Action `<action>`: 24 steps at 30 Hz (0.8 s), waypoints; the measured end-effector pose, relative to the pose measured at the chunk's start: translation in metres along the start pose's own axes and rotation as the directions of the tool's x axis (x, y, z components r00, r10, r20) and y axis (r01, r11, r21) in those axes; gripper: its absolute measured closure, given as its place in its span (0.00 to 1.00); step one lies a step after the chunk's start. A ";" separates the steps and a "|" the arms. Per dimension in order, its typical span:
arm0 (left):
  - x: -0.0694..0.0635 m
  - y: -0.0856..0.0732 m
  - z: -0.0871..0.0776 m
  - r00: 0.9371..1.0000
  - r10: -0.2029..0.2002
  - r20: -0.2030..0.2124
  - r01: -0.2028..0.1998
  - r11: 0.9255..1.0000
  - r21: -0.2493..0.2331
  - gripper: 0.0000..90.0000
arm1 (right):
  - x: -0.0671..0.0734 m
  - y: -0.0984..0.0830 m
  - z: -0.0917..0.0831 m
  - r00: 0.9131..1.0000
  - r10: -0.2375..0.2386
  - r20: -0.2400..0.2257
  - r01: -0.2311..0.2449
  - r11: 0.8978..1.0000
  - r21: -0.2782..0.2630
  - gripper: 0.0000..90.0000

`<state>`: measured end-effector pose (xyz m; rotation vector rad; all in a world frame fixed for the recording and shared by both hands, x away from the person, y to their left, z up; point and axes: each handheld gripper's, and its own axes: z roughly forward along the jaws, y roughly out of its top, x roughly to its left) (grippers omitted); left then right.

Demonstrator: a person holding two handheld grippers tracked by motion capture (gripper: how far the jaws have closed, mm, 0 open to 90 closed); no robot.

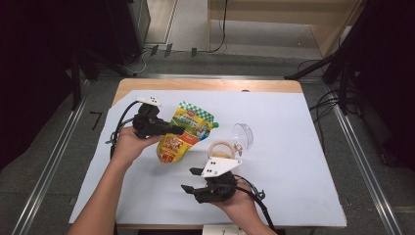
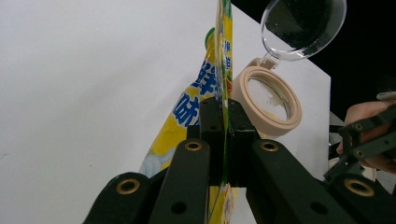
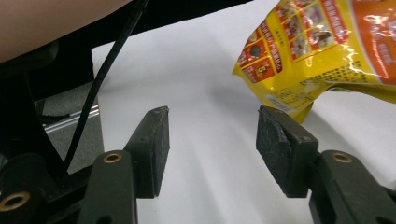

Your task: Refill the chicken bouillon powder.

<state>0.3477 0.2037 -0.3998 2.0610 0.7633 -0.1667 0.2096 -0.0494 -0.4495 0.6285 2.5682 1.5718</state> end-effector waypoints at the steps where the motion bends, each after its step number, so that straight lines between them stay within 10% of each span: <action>1: 0.000 -0.001 -0.002 1.000 0.002 -0.004 -0.002 1.000 0.002 0.98 | -0.001 0.000 0.000 1.000 -0.001 -0.001 0.001 1.000 0.000 0.51; 24: 0.002 -0.031 -0.033 1.000 -0.013 0.014 0.013 1.000 -0.028 0.92 | -0.015 0.006 -0.005 1.000 0.003 0.020 -0.003 1.000 -0.017 0.51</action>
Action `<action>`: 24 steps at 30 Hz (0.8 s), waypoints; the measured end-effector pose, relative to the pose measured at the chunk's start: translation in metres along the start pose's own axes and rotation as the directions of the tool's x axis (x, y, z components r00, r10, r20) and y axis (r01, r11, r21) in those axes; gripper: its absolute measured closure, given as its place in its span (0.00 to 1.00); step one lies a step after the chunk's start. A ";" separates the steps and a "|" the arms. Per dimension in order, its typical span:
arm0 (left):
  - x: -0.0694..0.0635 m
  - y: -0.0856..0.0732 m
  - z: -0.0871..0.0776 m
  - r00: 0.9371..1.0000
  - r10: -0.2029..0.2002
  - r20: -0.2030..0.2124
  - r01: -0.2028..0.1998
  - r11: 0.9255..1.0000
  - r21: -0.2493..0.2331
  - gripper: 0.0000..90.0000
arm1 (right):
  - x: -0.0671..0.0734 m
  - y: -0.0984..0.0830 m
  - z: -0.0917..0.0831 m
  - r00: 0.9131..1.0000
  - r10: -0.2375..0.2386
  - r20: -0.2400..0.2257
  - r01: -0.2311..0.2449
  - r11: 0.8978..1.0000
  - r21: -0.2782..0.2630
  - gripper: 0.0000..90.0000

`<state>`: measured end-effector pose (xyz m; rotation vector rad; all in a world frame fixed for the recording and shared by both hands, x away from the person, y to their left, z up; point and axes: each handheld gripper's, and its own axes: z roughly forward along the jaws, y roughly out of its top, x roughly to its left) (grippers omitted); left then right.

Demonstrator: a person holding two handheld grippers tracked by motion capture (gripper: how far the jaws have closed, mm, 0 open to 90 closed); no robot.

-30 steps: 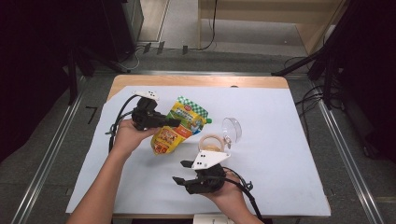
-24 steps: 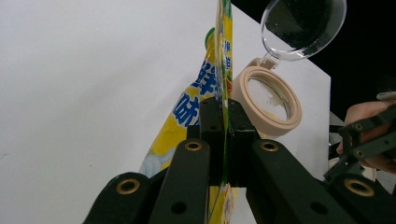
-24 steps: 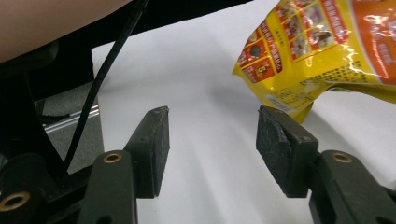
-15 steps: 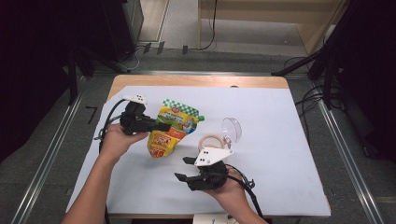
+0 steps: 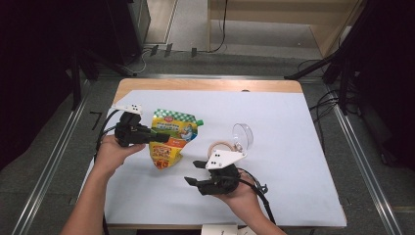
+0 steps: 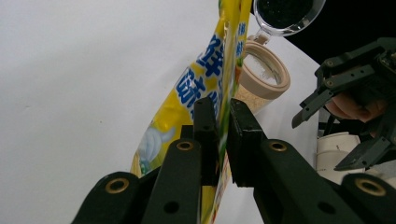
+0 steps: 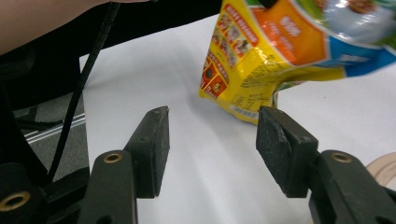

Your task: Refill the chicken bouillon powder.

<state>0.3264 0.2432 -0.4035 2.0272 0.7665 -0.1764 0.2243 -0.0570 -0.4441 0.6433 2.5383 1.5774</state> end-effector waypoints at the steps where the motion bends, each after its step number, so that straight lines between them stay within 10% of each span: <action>1: 0.000 0.000 -0.001 1.000 0.003 -0.002 -0.003 1.000 0.002 0.92 | 0.000 0.000 -0.001 1.000 0.002 0.001 -0.002 1.000 0.001 0.51; 24: -0.012 0.004 -0.016 0.999 0.055 -0.002 -0.055 0.998 -0.043 0.68 | -0.010 0.002 -0.004 1.000 0.018 0.011 -0.018 1.000 0.025 0.51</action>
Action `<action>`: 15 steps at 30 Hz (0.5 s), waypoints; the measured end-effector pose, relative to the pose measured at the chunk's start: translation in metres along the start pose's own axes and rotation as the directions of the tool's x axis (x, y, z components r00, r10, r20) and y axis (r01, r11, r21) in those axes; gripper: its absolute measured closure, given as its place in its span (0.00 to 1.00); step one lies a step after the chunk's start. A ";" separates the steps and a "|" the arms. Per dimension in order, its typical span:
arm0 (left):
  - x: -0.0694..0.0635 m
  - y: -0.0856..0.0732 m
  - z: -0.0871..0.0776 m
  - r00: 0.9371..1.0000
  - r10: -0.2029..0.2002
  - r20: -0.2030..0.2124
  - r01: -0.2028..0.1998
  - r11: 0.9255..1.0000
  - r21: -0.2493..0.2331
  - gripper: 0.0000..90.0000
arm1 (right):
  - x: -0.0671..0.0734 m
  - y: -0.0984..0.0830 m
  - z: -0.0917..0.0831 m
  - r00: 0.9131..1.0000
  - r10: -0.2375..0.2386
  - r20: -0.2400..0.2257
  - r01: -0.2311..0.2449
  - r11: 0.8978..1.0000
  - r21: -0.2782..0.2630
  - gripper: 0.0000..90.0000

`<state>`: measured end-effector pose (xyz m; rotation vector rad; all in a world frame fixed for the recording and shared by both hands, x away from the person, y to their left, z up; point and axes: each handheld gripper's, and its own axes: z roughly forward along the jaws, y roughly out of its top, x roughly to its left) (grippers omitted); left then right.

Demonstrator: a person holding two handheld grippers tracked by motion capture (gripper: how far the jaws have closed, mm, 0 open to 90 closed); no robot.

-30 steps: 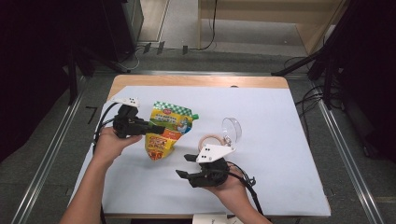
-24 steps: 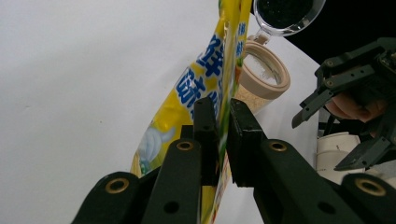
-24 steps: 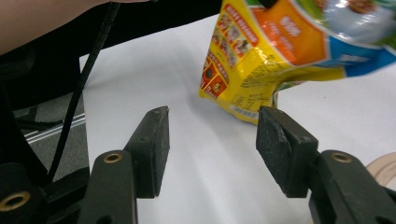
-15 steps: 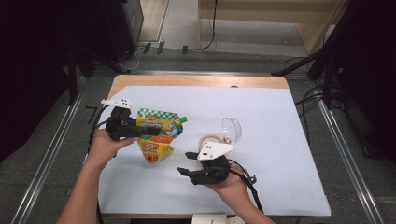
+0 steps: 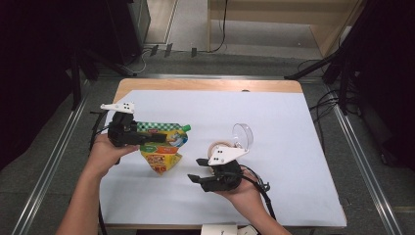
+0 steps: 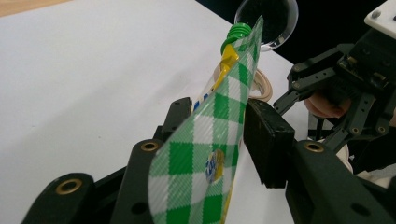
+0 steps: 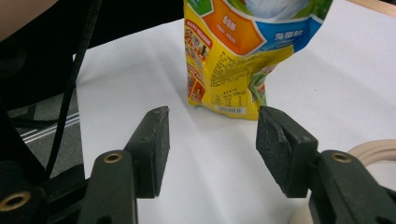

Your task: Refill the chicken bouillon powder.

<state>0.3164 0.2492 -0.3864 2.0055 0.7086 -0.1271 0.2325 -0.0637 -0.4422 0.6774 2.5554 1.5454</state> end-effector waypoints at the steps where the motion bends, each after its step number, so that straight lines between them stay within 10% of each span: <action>1: 0.000 0.001 0.000 1.000 -0.003 0.000 0.003 1.000 0.004 0.67 | 0.000 0.000 -0.001 1.000 0.003 0.000 -0.003 1.000 0.003 0.51; 4: -0.001 0.004 -0.001 0.998 -0.053 0.021 0.053 0.999 0.011 0.63 | -0.002 0.001 -0.002 1.000 0.008 0.001 -0.008 1.000 0.003 0.51; 15: -0.008 0.011 -0.011 1.000 -0.021 -0.009 0.021 1.000 0.008 0.54 | -0.010 0.004 -0.008 1.000 0.025 0.014 -0.025 1.000 0.011 0.51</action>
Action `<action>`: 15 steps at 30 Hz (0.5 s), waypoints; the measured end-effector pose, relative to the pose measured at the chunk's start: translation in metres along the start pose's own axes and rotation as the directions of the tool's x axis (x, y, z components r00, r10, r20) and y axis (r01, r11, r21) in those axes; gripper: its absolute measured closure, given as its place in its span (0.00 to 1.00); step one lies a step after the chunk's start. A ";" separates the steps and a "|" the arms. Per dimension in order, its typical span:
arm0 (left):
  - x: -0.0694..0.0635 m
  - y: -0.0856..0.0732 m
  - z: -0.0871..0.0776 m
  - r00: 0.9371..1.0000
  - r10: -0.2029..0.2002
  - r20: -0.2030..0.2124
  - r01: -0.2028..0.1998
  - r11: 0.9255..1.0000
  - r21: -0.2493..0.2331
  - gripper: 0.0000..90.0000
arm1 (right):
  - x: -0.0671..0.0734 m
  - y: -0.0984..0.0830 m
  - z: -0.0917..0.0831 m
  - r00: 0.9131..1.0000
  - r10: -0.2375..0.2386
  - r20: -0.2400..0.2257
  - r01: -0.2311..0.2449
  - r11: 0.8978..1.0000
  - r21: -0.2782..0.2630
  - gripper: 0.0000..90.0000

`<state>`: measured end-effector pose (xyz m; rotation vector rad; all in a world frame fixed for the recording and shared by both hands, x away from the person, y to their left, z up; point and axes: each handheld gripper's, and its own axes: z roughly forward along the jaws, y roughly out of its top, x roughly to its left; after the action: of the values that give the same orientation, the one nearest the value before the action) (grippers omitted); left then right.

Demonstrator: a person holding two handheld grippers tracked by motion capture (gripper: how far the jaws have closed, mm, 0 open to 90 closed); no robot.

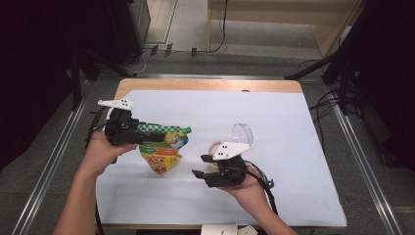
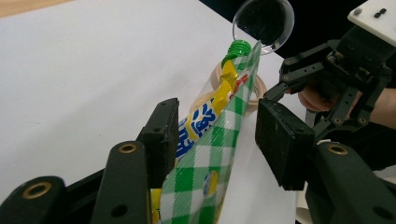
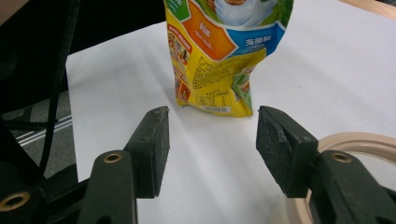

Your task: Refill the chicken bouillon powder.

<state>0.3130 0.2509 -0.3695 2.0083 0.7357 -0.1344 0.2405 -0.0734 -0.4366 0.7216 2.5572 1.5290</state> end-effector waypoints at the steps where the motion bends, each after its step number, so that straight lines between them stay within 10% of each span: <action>1: -0.001 0.001 -0.001 1.000 0.004 -0.004 -0.004 1.000 0.004 0.52 | -0.001 0.000 -0.001 1.000 0.001 0.002 -0.001 1.000 0.001 0.50; 15: -0.014 0.011 -0.032 0.995 0.014 -0.096 -0.016 1.000 -0.011 0.49 | -0.009 0.003 -0.008 1.000 0.016 0.001 -0.016 0.999 0.030 0.50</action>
<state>0.3014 0.2668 -0.3387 2.0193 0.7800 -0.0244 0.2469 -0.0824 -0.4321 0.7470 2.5860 1.4972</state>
